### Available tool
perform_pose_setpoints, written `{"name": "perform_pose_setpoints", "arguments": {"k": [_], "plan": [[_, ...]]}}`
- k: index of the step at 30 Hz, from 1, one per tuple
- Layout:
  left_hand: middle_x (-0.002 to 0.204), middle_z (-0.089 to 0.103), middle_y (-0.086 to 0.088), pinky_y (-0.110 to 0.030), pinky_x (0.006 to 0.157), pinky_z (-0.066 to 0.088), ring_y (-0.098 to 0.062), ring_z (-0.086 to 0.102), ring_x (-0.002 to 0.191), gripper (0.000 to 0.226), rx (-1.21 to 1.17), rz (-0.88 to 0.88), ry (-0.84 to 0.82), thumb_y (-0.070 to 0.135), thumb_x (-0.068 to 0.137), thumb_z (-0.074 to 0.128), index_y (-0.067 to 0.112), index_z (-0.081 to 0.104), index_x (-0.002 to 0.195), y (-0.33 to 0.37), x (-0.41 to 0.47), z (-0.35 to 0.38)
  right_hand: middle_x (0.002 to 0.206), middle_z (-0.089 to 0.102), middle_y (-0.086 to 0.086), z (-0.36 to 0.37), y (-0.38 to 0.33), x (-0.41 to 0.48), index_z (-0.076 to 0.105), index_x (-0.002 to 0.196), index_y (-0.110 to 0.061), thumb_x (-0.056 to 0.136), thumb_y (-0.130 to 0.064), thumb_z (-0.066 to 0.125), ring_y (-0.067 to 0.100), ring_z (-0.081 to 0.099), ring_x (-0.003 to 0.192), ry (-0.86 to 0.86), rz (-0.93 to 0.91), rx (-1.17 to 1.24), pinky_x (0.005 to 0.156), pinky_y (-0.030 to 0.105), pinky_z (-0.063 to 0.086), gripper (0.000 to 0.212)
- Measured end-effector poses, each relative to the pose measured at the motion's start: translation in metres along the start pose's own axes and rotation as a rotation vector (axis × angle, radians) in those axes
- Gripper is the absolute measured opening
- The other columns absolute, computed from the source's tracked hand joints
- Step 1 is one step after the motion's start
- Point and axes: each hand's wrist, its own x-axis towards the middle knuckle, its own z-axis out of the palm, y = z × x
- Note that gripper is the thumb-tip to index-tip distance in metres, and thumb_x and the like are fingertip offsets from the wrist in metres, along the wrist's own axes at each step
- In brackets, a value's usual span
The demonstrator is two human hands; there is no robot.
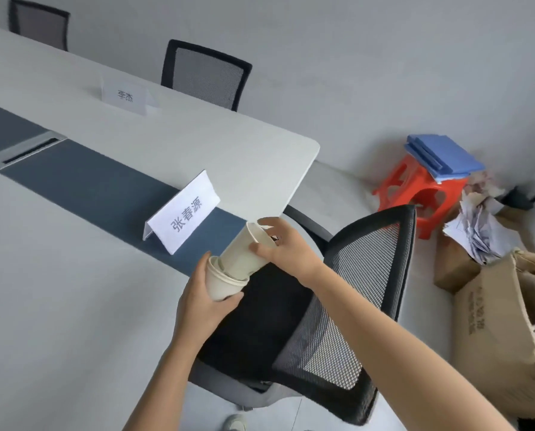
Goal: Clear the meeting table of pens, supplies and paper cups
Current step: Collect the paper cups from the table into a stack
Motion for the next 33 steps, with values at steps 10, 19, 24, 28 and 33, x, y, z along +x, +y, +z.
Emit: {"name": "perform_pose_setpoints", "arguments": {"k": [10,19,24,28,33], "plan": [[0.111,0.057,0.006,-0.039,0.084,0.049,-0.024,0.055,0.101,0.067,-0.061,-0.43,0.406,0.024,0.064,0.078,0.029,0.041,0.119,0.002,-0.003,0.038,0.133,0.032,0.01,-0.033,0.042,0.152,0.038,0.131,-0.019,0.076,-0.015,0.067,0.03,0.042,0.119,-0.069,-0.112,-0.396,0.096,0.036,0.044,0.062],[0.111,0.052,0.007,-0.034,0.083,0.047,-0.02,0.052,0.099,0.077,-0.045,-0.617,0.635,0.026,0.067,0.077,0.022,0.034,0.131,0.03,-0.024,0.065,0.138,0.027,0.018,-0.028,0.055,0.214,0.035,0.134,-0.015,0.076,-0.022,0.069,0.037,0.029,0.127,-0.196,-0.243,-0.603,0.1,0.043,0.036,0.067],[0.121,0.053,0.001,-0.038,0.086,0.049,-0.021,0.052,0.102,0.08,-0.028,-0.6,0.65,0.027,0.067,0.078,0.022,0.033,0.132,0.047,-0.023,0.075,0.147,0.018,0.024,-0.027,0.043,0.182,0.038,0.134,-0.01,0.08,-0.038,0.065,0.04,0.016,0.135,-0.124,-0.483,-0.72,0.105,0.05,0.03,0.067],[0.118,0.051,0.007,-0.039,0.091,0.049,-0.022,0.053,0.11,0.084,-0.014,-0.484,0.617,0.032,0.061,0.081,0.025,0.034,0.13,0.072,-0.021,0.084,0.141,0.032,0.012,-0.039,0.027,0.107,0.046,0.129,-0.014,0.086,-0.033,0.058,0.025,0.027,0.134,-0.479,-0.533,-0.391,0.108,0.035,0.027,0.049],[0.127,0.052,0.006,-0.041,0.095,0.046,-0.019,0.052,0.114,0.082,0.054,-0.258,0.557,0.026,0.065,0.08,0.023,0.035,0.133,0.111,-0.028,0.096,0.127,0.036,-0.01,-0.081,0.016,0.029,0.04,0.132,-0.023,0.087,-0.028,0.059,0.002,0.034,0.12,-0.78,-0.466,-0.178,0.102,0.022,0.032,0.05]]}}
